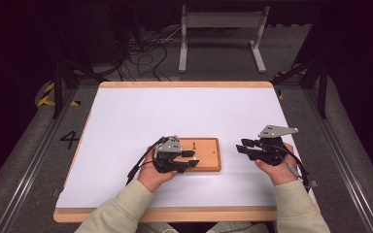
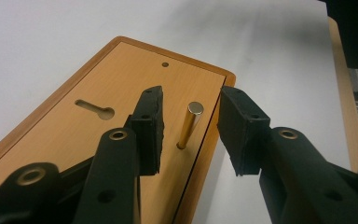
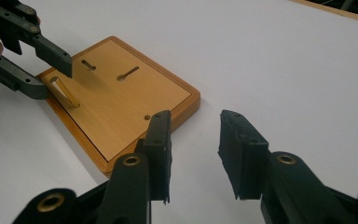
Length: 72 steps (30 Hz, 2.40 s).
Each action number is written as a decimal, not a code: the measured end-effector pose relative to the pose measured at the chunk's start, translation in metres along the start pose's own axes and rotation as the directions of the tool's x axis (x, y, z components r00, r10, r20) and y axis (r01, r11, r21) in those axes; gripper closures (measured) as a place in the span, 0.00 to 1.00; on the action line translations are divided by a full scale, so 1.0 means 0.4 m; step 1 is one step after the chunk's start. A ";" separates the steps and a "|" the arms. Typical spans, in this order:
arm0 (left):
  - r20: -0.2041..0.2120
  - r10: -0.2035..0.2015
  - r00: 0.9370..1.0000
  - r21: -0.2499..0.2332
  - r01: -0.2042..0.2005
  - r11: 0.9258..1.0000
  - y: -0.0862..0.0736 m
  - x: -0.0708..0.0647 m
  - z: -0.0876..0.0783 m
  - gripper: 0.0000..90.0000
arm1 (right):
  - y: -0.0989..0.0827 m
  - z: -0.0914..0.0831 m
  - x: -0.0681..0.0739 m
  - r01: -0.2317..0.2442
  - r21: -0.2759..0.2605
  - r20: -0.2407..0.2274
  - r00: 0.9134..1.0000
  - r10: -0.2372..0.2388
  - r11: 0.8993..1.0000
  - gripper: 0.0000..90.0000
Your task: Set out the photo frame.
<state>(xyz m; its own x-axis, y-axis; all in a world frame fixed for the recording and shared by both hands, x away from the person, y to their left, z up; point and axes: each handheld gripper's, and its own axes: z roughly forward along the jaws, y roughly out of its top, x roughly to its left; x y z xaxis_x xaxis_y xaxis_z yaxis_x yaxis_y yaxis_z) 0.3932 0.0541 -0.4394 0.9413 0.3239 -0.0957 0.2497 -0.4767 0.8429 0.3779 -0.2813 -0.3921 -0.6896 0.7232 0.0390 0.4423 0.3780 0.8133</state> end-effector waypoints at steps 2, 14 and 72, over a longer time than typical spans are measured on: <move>-0.002 0.011 1.000 0.013 -0.011 1.000 -0.001 0.001 0.009 0.68 | -0.002 -0.001 0.000 -0.003 0.000 0.001 1.000 0.003 1.000 0.71; -0.042 0.112 0.993 0.080 -0.109 0.991 0.002 -0.009 0.032 0.93 | -0.019 -0.017 -0.003 -0.018 0.007 0.018 1.000 0.018 1.000 0.71; -0.214 0.636 0.741 0.223 -0.597 0.771 -0.031 -0.135 0.025 0.93 | 0.075 0.105 0.022 -0.103 0.150 -0.133 0.983 0.123 0.983 0.30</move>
<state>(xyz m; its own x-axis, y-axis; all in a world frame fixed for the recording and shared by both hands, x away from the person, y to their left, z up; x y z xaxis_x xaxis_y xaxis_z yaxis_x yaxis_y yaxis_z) 0.3414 0.0343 -0.4497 0.8079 0.1118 0.5787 -0.3190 -0.7426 0.5888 0.4092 -0.2393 -0.3916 -0.6997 0.6812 0.2155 0.5920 0.3838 0.7087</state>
